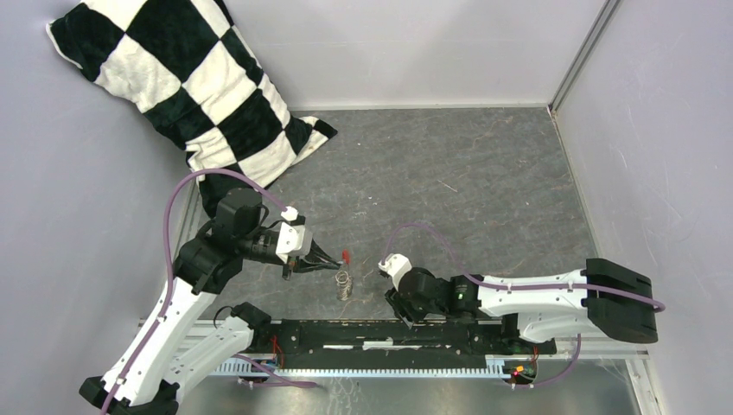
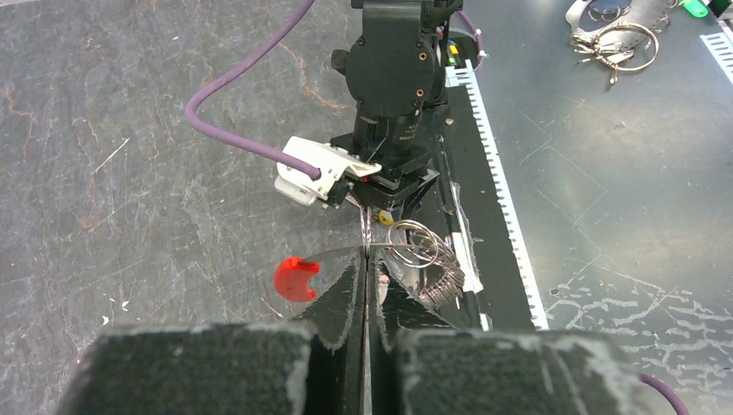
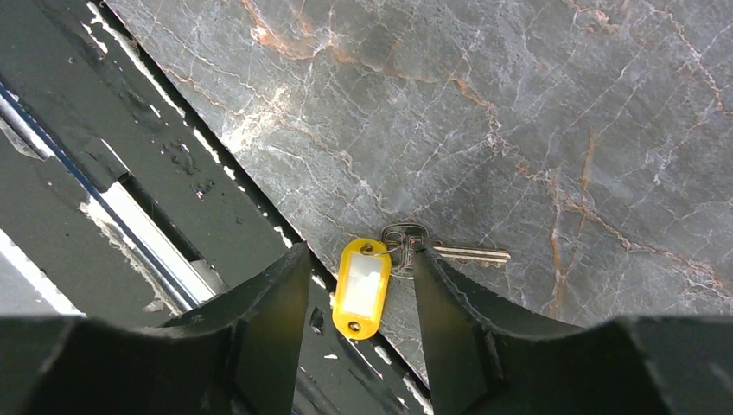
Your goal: Put the keys on the keyring
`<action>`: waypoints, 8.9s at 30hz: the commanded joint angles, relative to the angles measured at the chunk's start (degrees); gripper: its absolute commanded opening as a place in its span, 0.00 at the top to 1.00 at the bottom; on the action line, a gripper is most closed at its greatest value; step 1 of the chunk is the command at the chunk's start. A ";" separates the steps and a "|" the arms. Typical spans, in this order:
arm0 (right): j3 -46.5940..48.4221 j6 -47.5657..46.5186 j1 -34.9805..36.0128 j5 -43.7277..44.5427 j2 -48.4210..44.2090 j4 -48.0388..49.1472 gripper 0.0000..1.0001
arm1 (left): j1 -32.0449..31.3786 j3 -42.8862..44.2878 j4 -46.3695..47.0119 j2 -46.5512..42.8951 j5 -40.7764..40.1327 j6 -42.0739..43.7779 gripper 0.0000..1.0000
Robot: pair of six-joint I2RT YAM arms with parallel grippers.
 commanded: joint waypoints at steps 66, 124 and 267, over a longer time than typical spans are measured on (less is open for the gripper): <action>6.55 -45.97 -19.34 -19.33 -25.20 23.04 0.99 | -0.06 -2.93 31.79 15.69 6.07 -29.85 0.98; 15.67 -45.70 -11.39 -23.65 -26.06 36.28 0.99 | -3.21 9.44 47.79 12.91 17.22 -36.43 0.98; 25.02 -63.09 -1.48 10.97 -16.51 20.53 0.99 | -3.31 6.17 28.25 11.23 -9.04 -27.08 0.98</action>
